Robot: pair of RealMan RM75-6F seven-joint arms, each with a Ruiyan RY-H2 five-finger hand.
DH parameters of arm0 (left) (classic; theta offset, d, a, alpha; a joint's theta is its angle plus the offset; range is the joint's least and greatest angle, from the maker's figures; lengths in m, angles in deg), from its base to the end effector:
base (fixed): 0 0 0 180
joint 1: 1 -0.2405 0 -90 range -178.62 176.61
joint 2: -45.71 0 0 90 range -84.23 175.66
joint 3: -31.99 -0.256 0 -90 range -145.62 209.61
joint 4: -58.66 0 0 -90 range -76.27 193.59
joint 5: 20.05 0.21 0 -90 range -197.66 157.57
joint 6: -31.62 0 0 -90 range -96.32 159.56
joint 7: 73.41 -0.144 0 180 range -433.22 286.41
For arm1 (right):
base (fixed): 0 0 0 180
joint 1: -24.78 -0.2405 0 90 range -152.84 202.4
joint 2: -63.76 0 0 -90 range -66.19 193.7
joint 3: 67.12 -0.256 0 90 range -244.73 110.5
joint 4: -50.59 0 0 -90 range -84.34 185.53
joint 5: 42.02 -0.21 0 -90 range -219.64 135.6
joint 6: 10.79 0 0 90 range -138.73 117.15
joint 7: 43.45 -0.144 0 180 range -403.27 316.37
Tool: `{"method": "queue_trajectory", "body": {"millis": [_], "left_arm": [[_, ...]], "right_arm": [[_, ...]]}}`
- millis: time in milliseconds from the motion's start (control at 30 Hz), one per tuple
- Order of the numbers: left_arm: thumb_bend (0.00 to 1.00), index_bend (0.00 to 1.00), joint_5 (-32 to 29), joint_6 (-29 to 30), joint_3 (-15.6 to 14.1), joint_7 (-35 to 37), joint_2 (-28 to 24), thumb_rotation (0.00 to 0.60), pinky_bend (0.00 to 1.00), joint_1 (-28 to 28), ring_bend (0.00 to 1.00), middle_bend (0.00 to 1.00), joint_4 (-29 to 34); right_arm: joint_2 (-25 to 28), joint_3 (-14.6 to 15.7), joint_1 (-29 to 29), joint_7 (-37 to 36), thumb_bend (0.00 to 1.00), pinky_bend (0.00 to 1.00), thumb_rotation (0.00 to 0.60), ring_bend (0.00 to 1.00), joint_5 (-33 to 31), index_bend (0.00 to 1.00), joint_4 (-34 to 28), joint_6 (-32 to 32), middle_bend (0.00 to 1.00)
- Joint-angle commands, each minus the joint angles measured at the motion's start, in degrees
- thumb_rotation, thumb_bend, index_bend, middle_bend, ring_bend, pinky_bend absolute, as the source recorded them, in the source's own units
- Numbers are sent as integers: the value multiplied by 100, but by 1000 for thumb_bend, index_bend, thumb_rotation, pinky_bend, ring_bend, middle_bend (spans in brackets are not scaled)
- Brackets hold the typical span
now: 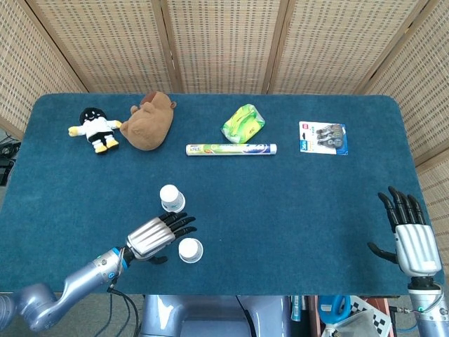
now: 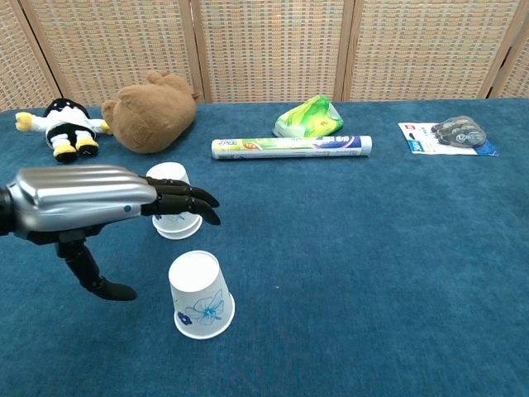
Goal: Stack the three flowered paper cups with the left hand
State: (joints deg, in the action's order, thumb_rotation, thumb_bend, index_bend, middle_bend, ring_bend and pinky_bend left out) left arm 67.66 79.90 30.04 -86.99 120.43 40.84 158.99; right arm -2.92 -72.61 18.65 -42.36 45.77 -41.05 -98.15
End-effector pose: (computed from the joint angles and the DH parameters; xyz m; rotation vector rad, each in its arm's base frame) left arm -0.1428 0.2581 0.0003 -2.3894 -0.7548 -0.8543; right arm -0.2951 -0.1965 0.1561 1.3696 -0.8251 1.0055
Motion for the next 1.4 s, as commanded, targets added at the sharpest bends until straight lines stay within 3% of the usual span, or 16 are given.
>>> {"method": "queue_trajectory", "body": {"millis": [33,167,400,600,767,967,1167,1400], "left_arm": [[242,133,-131,-96,51,-67,287,600,160,53,73,71,-182],[242,175,-130,-101,63,-71,528,600,198,79,122,125,-387],[248,342,-140,-114,77,-26,832,600,301,123,251,287,-595],[248,420,-155,76,134,-70,1020,600,346,78,310,350,-732],[248,425,-148,134,152,1,985,600,349,80,314,355,-662],[249,425,-107,426,399,139,600,600,348,95,314,355,-210],[249,425,-445,753,908,-40,-43,600,348,96,314,355,339],[248,425,-1035,775,1118,49,-572,600,349,1,315,355,309]], "right_arm": [[4,-4,-2,-9,0,0,600,0,-8,91,4,5,0],[3,-11,-3,-32,0,0,600,0,-29,91,21,13,0],[13,-21,-6,-60,0,0,600,0,-40,91,26,14,0],[24,-19,-6,-85,0,0,600,0,-37,91,28,17,0],[22,-16,-3,-71,0,0,600,0,-33,91,26,9,0],[14,-10,-2,-54,0,0,600,0,-27,91,25,10,0],[15,2,-5,-42,0,0,600,0,-9,91,8,15,0],[16,12,0,-27,0,0,600,0,19,91,-7,-2,0]]}}
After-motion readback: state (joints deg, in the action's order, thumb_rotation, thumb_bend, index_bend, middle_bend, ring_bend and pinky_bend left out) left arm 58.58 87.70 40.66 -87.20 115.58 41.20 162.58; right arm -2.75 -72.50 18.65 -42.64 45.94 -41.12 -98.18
